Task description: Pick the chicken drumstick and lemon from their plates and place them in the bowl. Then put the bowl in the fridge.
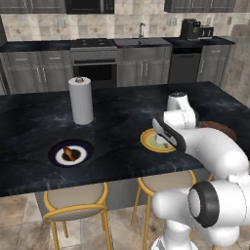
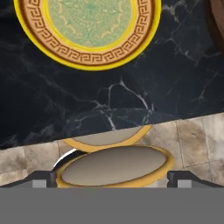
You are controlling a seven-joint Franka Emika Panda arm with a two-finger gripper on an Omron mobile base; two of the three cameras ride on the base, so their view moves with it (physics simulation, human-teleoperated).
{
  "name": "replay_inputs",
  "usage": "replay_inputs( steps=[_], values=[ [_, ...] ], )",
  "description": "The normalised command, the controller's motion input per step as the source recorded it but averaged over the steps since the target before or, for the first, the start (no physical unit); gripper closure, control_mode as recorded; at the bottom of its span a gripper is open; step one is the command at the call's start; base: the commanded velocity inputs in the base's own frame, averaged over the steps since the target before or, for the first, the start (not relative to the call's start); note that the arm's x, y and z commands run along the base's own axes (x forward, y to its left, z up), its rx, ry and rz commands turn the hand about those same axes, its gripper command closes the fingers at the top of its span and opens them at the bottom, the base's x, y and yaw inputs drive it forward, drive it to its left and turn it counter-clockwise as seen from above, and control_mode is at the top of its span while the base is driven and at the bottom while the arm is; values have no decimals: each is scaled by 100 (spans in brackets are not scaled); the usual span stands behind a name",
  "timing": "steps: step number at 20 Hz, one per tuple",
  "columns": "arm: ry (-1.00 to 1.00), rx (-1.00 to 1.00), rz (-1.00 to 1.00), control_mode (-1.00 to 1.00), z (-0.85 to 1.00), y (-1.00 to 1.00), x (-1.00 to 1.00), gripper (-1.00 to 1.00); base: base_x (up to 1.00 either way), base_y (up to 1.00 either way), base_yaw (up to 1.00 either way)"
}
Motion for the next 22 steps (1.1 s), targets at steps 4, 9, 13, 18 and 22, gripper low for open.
replay_inputs(
  steps=[4,9,13,18,22],
  values=[
    [9,0,0,-100,9,59,-4,-100,0,0,0],
    [3,0,0,-100,0,53,-1,-100,0,0,0],
    [0,1,0,-100,0,11,0,-100,0,0,0],
    [0,0,0,-100,0,0,0,-100,0,0,0],
    [0,0,0,-100,0,0,0,-100,0,0,0]
  ],
)
